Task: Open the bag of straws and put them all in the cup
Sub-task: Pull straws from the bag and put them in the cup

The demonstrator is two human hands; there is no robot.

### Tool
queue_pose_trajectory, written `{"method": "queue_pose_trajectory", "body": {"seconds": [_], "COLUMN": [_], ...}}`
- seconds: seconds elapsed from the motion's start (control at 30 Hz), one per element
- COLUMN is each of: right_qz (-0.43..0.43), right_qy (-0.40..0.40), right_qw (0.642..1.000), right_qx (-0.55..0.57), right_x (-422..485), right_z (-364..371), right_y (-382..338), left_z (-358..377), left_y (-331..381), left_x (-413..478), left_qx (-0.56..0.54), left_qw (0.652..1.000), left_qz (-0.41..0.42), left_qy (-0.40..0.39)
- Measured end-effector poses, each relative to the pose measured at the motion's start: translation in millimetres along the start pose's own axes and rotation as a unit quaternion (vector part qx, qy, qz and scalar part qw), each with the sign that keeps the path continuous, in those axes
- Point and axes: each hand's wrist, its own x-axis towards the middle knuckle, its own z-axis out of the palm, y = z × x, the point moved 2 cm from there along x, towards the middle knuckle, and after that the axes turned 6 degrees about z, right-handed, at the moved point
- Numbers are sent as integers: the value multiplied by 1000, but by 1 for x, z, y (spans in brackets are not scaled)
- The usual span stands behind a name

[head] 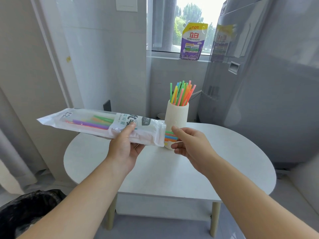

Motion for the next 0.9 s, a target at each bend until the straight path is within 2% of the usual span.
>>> {"method": "queue_pose_trajectory", "body": {"seconds": [0.1,0.3,0.6,0.77,0.9], "right_qz": [-9,-42,-74,-46,24], "right_qy": [-11,23,34,25,6], "right_qw": [1000,999,993,998,998], "right_qx": [-15,-16,-88,-38,55], "right_x": [-1,0,2,5,7], "right_z": [1,-7,-22,-31,-29], "right_y": [0,-6,-13,-14,-6], "left_z": [1,-1,-1,-2,-1], "left_y": [-1,0,2,3,2], "left_x": [0,-1,-3,-3,-4], "left_qx": [0,-17,-49,-54,-58], "left_qw": [1000,1000,998,997,997], "left_qz": [2,-21,-35,-36,-40], "left_qy": [1,10,35,42,44]}}
